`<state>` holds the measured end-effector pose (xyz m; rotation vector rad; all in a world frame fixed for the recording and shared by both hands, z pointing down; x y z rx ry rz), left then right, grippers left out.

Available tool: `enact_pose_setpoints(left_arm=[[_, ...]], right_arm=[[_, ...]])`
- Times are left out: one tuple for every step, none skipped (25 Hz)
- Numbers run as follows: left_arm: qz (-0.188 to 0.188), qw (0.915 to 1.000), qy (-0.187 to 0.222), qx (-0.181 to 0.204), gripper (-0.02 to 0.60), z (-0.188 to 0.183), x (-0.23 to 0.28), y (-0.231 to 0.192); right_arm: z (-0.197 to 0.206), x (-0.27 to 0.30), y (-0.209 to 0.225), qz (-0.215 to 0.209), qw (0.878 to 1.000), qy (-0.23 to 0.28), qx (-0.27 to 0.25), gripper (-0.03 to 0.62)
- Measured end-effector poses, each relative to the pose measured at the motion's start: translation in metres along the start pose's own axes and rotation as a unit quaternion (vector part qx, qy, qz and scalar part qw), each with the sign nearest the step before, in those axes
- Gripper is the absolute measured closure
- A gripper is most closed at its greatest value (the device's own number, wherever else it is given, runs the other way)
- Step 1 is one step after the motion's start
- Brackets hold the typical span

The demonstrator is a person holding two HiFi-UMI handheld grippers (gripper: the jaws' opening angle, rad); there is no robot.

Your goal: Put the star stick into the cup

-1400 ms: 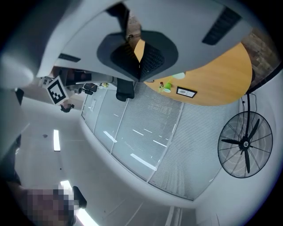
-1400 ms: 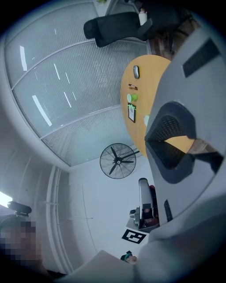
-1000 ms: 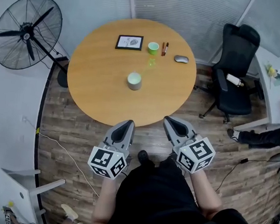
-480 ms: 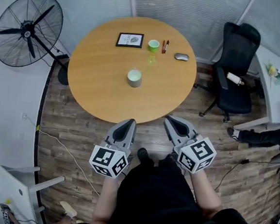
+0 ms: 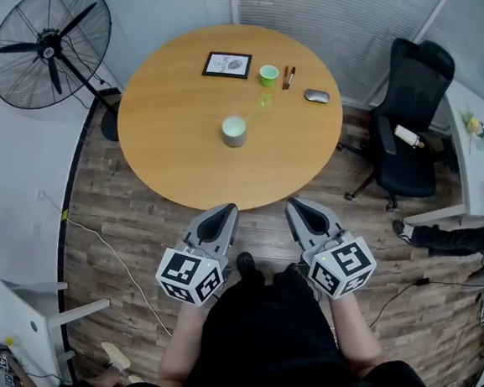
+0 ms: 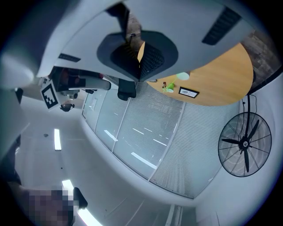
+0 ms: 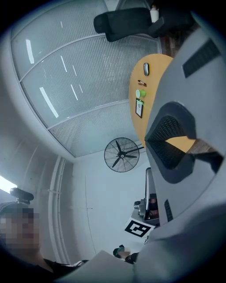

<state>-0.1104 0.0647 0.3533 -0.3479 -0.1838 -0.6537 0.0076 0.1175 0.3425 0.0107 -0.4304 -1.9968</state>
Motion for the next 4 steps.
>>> enact_pose_setpoints(left_arm=[[0.001,1.0,0.0,0.0,0.584,-0.0004,0.0013,-0.0001],[0.001,1.0,0.0,0.001,0.583,-0.0008,0.0024,-0.0001],[0.002,1.0,0.001,0.001,0.583,-0.0012,0.0033,-0.0001],[0.002,1.0,0.001,0.001,0.583,-0.0015,0.0042,-0.0001]], right_arm=[[-0.0008,0.0008,0.0006,0.0,1.0,0.0,-0.001,0.588],[-0.0013,0.0014,0.001,0.0,1.0,-0.001,-0.001,0.588],[-0.0018,0.0018,0.0013,0.0,1.0,-0.001,-0.001,0.588],[-0.0022,0.0022,0.0017,0.0,1.0,-0.002,0.0,0.588]])
Point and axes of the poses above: the fingertips, and each gripper's own axes: x forward along the fingers, y to its right, z out of its underside, the point moved 2 cm from there along -x, backward along the fingers, and after that the axes turned 10 degrees about -z, right-handed, at the moved point
